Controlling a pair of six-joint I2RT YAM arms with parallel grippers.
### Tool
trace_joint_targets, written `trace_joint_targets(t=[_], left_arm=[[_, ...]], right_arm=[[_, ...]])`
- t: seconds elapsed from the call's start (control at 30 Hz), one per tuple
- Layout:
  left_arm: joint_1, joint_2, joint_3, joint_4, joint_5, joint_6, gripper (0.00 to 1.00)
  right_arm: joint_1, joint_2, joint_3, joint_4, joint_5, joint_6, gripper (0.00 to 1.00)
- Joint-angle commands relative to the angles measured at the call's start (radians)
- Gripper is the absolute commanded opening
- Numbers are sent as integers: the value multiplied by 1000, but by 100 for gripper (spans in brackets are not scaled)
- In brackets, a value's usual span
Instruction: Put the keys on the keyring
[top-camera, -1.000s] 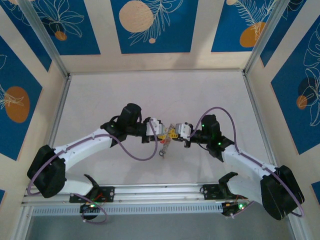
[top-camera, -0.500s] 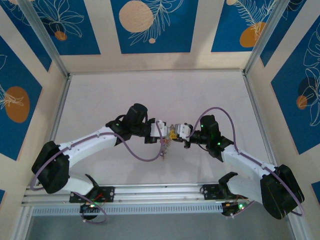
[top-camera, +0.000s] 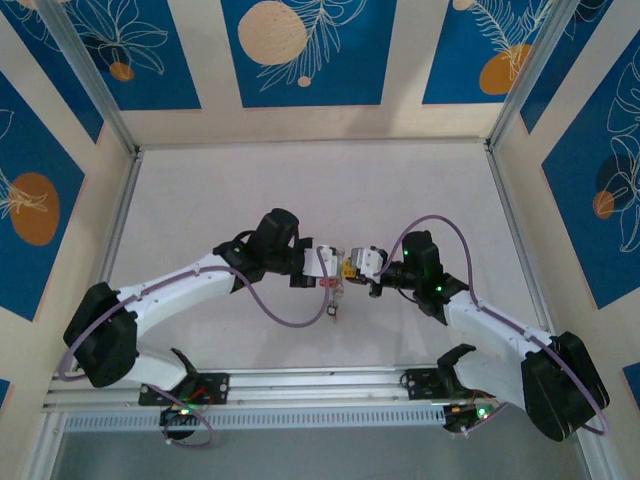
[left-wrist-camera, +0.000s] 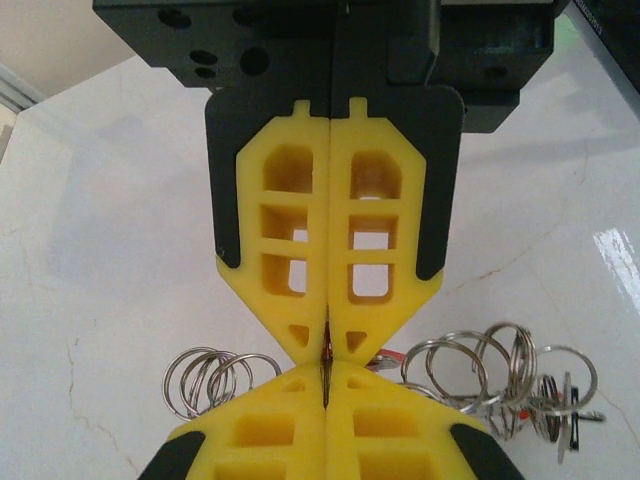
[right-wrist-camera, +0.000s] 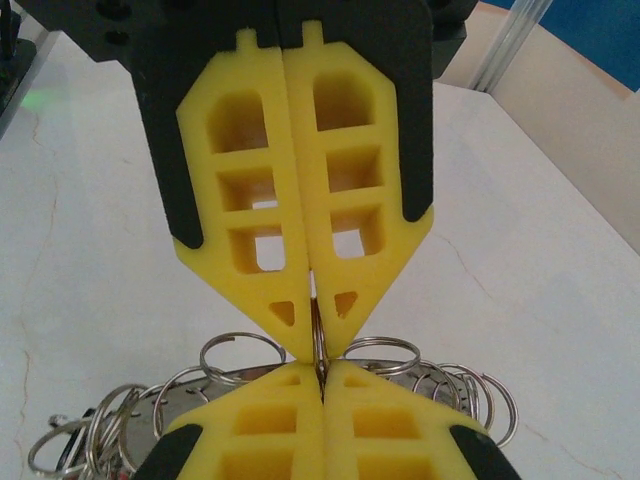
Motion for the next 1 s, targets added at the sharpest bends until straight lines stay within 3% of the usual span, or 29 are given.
trace_joint_targets(t=[0.0,0.53,0.8,0.97], left_arm=[[9,2,2,-95,-97,21,0],[18,29,44,-161,-133,24,0],[22,-28,2,-61,-101,-19,0],[24,-53,7,-63,-56,-15,0]], right_arm=[[-14,-36,-1,58,-41,19,0],[-16,-28,8,49,-45,16,0],[-14,-12,12,26,-48,5,2],[-7,-5,21,15,-71,-7,25]])
